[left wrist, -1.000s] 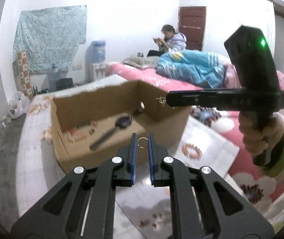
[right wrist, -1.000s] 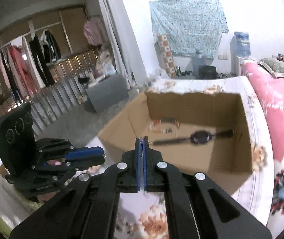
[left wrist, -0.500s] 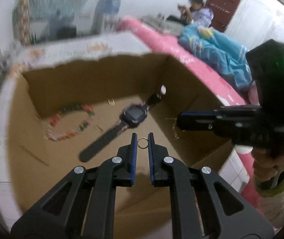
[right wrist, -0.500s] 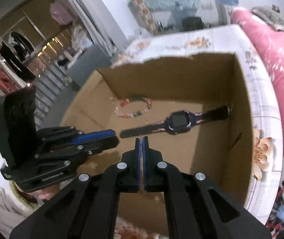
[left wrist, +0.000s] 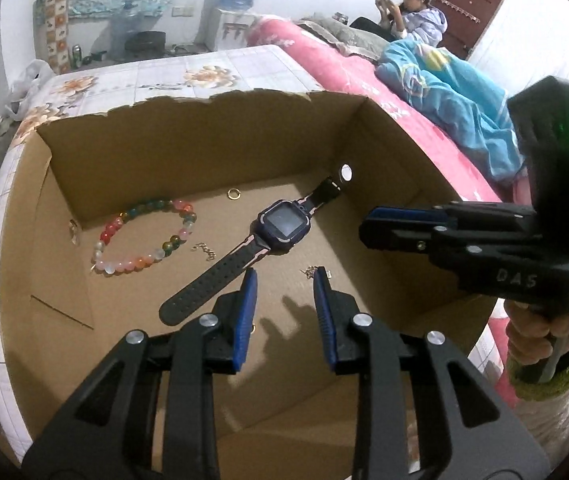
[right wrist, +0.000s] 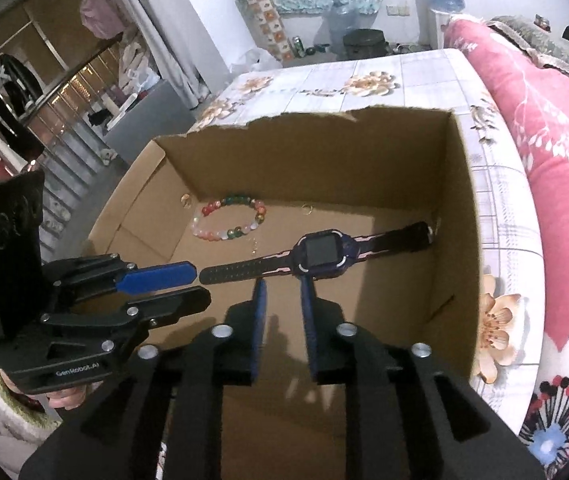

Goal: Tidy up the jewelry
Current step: 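Withdraw both grippers from the box back to the remaining charms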

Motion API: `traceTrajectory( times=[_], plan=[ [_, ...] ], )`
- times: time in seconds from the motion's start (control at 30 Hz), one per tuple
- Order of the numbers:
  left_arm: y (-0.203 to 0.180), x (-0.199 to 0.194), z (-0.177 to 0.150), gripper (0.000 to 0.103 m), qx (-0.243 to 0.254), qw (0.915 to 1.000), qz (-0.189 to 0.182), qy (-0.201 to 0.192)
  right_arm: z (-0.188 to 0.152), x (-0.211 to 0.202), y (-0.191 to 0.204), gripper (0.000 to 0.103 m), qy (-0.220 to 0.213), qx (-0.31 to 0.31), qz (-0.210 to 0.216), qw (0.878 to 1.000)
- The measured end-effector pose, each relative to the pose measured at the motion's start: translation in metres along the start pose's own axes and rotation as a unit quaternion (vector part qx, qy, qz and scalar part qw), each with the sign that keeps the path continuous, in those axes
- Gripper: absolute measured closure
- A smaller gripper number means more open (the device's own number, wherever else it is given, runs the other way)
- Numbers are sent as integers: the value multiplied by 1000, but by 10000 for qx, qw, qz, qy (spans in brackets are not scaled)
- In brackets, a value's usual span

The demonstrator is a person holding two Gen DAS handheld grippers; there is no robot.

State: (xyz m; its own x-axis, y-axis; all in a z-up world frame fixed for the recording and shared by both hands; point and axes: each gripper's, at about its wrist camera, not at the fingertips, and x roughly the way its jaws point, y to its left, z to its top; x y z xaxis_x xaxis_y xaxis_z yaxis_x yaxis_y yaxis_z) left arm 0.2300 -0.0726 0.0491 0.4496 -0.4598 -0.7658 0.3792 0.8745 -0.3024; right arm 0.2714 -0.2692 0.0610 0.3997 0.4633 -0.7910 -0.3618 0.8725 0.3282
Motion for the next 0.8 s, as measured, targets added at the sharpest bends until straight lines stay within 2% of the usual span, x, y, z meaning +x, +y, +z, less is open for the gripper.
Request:
traceTrajectory(
  times=[0.03, 0.13, 0.3, 0.53, 0.67, 0.77, 0.8],
  plan=[
    [1, -1, 0, 75, -12, 10000, 3, -25, 0, -3, 0, 76, -43, 11, -19, 10000],
    [0, -13, -1, 74, 8, 9997, 21, -226, -2, -16, 1, 72, -242, 37, 1, 9997],
    [-7, -57, -17, 63, 232, 9960, -2, -857, -17, -56, 10, 66, -792, 44, 141, 9968],
    [-14, -126, -80, 50, 600, 9841, -132, -1668, -75, -113, 34, 60, -1506, -211, 300, 9879],
    [-19, -143, -119, 46, 752, 9812, -293, -1753, -115, -117, 52, 60, -1554, -416, 447, 9860],
    [-21, -131, -140, 46, 636, 9855, -523, -1487, -142, -102, 60, 60, -1418, -352, 559, 9877],
    [-23, -121, -144, 46, 600, 9880, -488, -1334, -150, -92, 60, 60, -1339, -261, 551, 9891]
  ],
)
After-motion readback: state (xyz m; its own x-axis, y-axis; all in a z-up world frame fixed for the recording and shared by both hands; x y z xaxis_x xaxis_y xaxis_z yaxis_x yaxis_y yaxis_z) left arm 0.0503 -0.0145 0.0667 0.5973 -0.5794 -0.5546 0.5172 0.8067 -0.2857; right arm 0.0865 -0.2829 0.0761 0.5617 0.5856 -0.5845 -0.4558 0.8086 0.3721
